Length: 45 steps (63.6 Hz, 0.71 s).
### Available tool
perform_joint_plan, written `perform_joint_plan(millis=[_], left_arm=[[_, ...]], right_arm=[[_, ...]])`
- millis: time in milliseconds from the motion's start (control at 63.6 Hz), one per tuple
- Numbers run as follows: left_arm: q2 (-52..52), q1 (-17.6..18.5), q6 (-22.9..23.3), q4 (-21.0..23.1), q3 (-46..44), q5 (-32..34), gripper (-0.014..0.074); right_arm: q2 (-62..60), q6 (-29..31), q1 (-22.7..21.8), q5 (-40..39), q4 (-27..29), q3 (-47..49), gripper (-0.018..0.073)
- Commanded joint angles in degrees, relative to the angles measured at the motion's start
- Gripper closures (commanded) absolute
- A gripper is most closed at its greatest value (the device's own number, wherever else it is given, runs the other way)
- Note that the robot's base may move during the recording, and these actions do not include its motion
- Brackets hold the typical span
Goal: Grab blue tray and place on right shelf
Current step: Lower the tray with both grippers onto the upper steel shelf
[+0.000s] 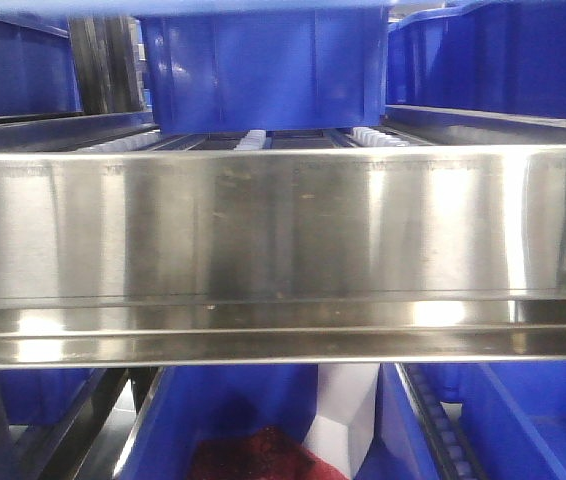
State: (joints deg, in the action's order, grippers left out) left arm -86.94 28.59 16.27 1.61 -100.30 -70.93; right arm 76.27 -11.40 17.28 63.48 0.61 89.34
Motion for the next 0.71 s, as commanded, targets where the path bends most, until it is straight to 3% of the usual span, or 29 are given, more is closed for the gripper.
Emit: perform_joint_plan(millis=[0,424,566,629,692], left_arm=[[-2.5,-1.2,-1.0,-1.6,-2.7,3.1,0.0645],[-12.0,-2.8,-1.6,0.0,-2.7,3.3,0.0633],[-12.3,-2.8,-1.6,-0.1,-2.7,2.8,0.0491],[-12.3,-2.8,-1.6,0.0,-2.7,2.8,0.0363],[-12.3,-2.8,-1.6,0.1,-2.7,2.8,0.0246]], right_arm=[[2.7,1.5,-0.2,-3.3,0.0,4.4,0.0494],[17.3,1.5,-0.2,-5.0,-0.3,5.0,0.0463],[17.9,1.5,-0.2,-4.1,-0.3,5.0,0.0242],[17.8,1.5,-0.2,-4.0,-0.3,5.1,0.0068],[17.8,1.5,-0.2,-3.6,-0.6,5.2,-0.0042]])
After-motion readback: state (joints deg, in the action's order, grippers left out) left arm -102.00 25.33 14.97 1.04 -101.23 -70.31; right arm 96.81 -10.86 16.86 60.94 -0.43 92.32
